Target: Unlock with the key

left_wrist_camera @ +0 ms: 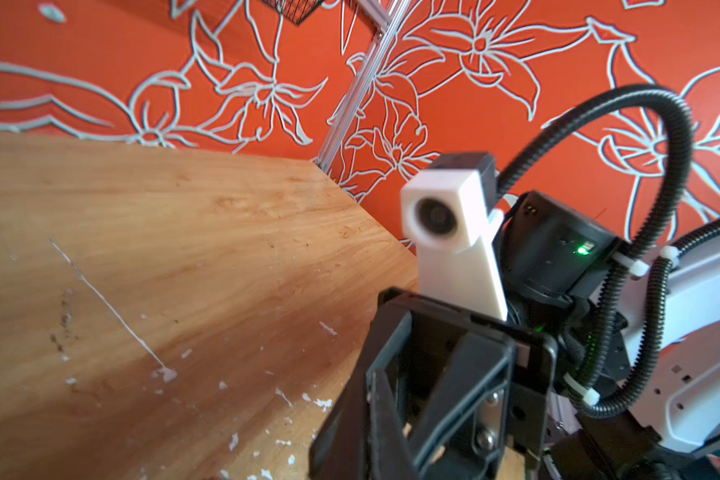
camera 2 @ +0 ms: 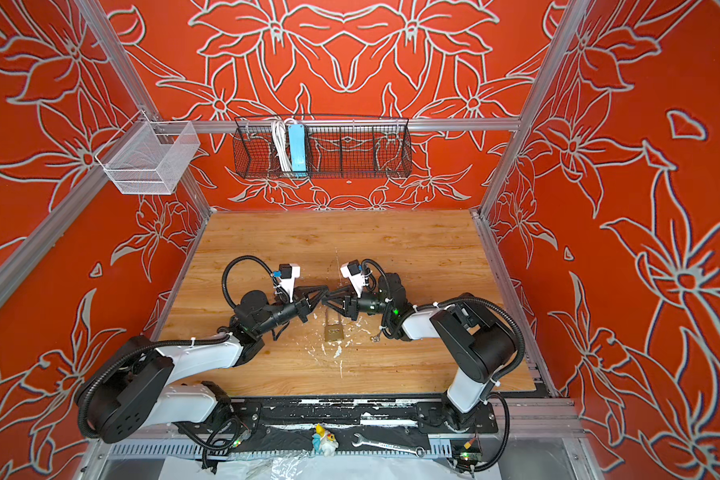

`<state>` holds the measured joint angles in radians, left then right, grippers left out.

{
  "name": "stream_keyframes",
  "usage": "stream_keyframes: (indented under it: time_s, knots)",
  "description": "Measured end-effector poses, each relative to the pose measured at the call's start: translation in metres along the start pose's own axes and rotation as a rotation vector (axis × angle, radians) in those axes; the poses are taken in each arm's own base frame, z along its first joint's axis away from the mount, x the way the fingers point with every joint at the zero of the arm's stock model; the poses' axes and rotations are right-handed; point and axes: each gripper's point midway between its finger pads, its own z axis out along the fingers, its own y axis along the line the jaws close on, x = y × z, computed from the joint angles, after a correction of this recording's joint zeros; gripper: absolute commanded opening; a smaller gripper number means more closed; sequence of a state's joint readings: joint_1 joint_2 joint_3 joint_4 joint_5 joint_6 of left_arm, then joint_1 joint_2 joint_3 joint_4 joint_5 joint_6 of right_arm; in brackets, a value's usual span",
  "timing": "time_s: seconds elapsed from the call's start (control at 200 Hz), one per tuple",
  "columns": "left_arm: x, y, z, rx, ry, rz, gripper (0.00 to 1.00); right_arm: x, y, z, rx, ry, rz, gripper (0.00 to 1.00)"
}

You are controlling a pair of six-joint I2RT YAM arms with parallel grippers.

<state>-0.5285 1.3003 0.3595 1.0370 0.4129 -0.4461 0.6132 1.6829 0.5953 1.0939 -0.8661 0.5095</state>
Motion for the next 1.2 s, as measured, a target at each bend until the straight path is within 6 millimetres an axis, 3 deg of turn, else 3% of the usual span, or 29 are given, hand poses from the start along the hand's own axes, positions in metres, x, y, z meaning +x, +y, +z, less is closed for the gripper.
stream_keyframes:
  time_s: [0.375, 0.696, 0.906, 1.046, 1.196]
  knots:
    - [-0.002, -0.002, -0.003, 0.001, 0.006, 0.005, 0.0, -0.002, 0.002, 0.003, -0.008, 0.005, -0.002, 0.29]
    - [0.011, 0.002, 0.004, 0.018, 0.052, -0.025, 0.0, -0.003, -0.002, 0.0, 0.038, 0.008, -0.014, 0.29]
    - [0.011, 0.001, 0.005, 0.022, 0.051, -0.033, 0.0, -0.003, 0.0, 0.0, 0.039, 0.009, -0.024, 0.16]
    - [0.007, 0.004, 0.005, 0.012, 0.04, -0.031, 0.0, -0.001, 0.001, -0.001, 0.039, 0.017, -0.012, 0.0]
    - [0.007, 0.002, 0.005, 0.019, 0.036, -0.032, 0.0, -0.003, 0.003, -0.004, 0.047, 0.013, -0.005, 0.0]
